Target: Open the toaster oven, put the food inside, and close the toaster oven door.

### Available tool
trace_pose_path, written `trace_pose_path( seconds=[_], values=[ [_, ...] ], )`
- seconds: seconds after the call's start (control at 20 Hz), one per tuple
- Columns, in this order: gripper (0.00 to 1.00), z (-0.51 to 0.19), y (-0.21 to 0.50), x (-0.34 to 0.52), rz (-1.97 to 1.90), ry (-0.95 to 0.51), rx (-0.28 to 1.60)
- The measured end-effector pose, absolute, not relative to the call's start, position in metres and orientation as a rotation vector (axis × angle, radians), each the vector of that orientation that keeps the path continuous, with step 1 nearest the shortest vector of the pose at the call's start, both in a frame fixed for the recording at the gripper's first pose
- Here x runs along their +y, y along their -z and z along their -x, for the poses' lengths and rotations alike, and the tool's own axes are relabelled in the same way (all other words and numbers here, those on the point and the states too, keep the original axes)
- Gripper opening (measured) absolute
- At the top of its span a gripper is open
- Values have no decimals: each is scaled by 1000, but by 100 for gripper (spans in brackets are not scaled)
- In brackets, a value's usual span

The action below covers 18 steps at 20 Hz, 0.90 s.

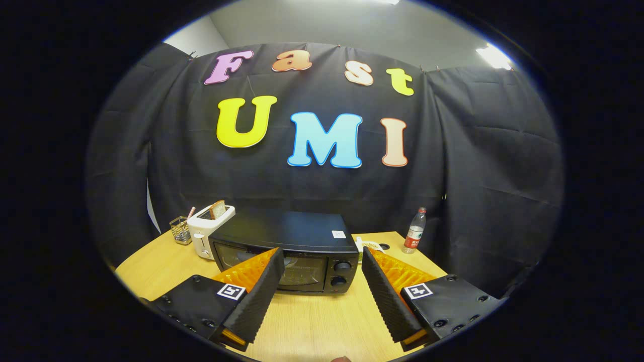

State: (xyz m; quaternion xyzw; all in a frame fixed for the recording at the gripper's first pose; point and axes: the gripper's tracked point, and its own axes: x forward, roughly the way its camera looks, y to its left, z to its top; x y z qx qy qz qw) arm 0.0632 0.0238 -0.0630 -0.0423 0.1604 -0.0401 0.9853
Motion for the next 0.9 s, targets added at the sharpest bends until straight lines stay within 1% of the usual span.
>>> trace_pose_path(
  seconds=[0.4, 0.9],
  values=[
    [98, -4, 36, -20, 77, 147, 247],
    [98, 16, 36, -31, 69, 155, 236]
  ],
)
